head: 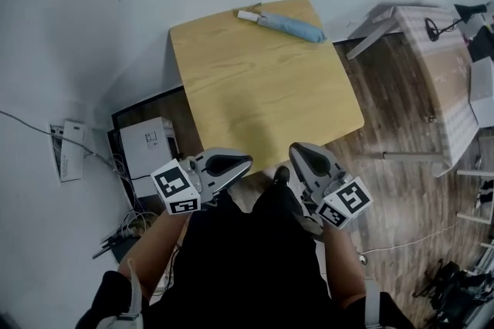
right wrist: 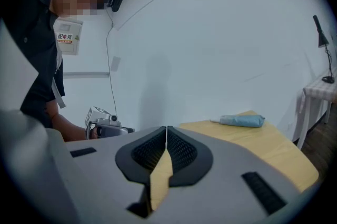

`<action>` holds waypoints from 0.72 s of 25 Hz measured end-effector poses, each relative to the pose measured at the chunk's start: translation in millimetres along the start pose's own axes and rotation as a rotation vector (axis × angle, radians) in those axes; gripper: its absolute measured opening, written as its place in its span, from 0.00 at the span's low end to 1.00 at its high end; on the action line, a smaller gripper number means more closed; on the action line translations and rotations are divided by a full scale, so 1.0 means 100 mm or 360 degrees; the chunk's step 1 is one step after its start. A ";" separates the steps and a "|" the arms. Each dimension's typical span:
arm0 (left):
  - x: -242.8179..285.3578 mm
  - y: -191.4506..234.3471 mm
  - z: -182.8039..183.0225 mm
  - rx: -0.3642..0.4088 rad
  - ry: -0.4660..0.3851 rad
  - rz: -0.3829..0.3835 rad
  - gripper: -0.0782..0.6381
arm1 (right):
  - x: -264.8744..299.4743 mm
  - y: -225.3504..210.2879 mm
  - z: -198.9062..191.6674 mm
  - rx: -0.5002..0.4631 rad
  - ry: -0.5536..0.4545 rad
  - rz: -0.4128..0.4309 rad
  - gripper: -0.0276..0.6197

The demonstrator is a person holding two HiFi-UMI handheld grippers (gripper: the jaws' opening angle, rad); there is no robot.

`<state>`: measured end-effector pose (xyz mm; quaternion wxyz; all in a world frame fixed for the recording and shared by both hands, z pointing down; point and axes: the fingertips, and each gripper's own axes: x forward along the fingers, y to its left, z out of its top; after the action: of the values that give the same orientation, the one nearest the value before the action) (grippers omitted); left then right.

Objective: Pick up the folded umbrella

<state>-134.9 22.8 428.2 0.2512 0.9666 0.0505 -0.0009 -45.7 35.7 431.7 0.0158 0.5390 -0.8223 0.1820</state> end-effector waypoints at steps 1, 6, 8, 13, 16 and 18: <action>0.09 0.02 -0.01 0.0000 0.0003 0.0024 0.12 | -0.01 -0.11 0.01 -0.0007 0.0004 0.0018 0.08; 0.70 0.01 -0.09 0.0005 0.0009 0.0131 0.12 | -0.20 -0.57 0.07 -0.0016 0.0007 0.0162 0.08; 0.99 0.00 -0.13 -0.0006 0.0007 0.0176 0.12 | -0.32 -0.73 0.12 -0.0044 0.0016 0.0224 0.08; 1.64 -0.14 -0.13 -0.0031 -0.0050 0.0254 0.12 | -0.70 -1.16 0.27 -0.0065 -0.0003 0.0361 0.08; 1.82 -0.19 -0.13 -0.0013 -0.0053 0.0333 0.12 | -0.87 -1.38 0.27 -0.0054 -0.0007 0.0412 0.08; 1.84 -0.20 -0.12 0.0005 -0.0052 0.0394 0.12 | -0.90 -1.48 0.24 -0.0039 -0.0007 0.0440 0.08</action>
<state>45.5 63.6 423.6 0.2487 0.9657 -0.0732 0.0142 128.4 55.4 431.3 -0.0047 0.4207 -0.8909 0.1713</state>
